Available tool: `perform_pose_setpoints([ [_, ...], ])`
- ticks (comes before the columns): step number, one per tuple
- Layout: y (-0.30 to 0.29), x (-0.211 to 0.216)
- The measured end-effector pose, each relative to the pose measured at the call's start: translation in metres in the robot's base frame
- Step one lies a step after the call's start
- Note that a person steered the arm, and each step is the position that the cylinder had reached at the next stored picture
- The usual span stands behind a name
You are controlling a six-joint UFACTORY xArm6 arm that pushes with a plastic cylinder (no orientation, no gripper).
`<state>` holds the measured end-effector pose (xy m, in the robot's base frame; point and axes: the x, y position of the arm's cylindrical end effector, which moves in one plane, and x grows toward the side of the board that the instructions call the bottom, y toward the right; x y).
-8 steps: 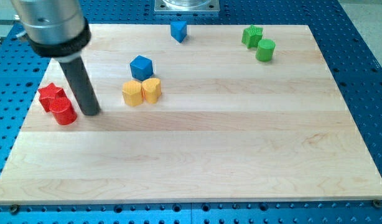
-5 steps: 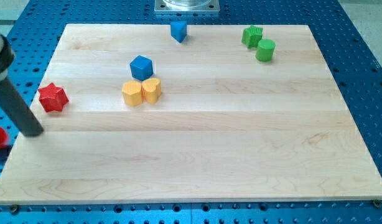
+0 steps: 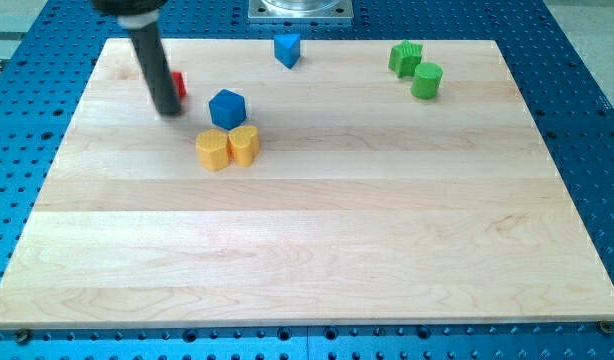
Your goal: Push the red star towards the top left end
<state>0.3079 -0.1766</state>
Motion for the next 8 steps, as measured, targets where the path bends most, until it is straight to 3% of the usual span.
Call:
perform_pose_setpoints([
  [1, -0.013, -0.011],
  [2, 0.029, -0.034],
  [4, -0.06, -0.056],
  [6, -0.016, -0.054],
  [8, -0.014, -0.054],
])
